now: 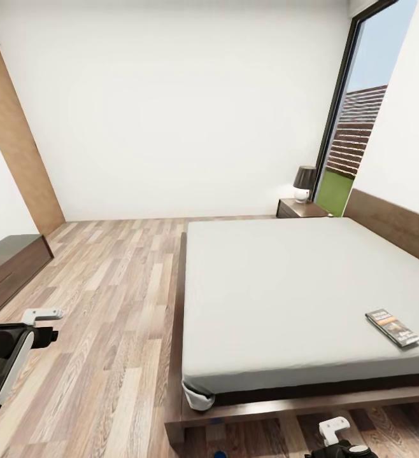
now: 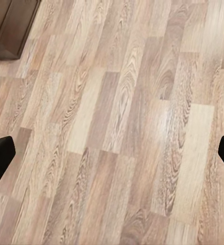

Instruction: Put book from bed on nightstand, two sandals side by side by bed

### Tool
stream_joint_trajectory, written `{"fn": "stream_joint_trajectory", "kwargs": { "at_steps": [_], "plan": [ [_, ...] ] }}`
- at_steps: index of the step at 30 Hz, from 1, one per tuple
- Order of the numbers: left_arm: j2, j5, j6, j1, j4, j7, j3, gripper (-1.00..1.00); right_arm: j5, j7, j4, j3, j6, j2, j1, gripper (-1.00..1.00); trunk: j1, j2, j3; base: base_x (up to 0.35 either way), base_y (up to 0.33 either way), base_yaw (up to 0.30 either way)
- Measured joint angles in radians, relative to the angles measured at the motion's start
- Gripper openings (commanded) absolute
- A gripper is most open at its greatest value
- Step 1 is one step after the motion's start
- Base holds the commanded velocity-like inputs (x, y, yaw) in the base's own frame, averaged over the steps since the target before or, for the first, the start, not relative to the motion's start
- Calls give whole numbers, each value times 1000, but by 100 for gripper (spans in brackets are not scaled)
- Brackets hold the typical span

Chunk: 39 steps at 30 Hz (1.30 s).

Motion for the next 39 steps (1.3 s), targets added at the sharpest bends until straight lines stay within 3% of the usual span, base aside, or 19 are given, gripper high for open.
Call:
{"fn": "stream_joint_trajectory", "kwargs": {
  "at_steps": [12,29,39],
  "plan": [
    [0,-40,0,1,0,3,0,100,1,0,0,1,0,2,0,100,-46,84,38,0,0,0],
    [0,-46,-2,1,3,3,-2,100,1,0,0,1,0,8,0,100,-111,203,91,0,0,0],
    [-11,-45,-58,0,125,5,-36,100,0,0,2,-1,-16,7,0,100,-150,273,122,0,0,0]
  ]
}}
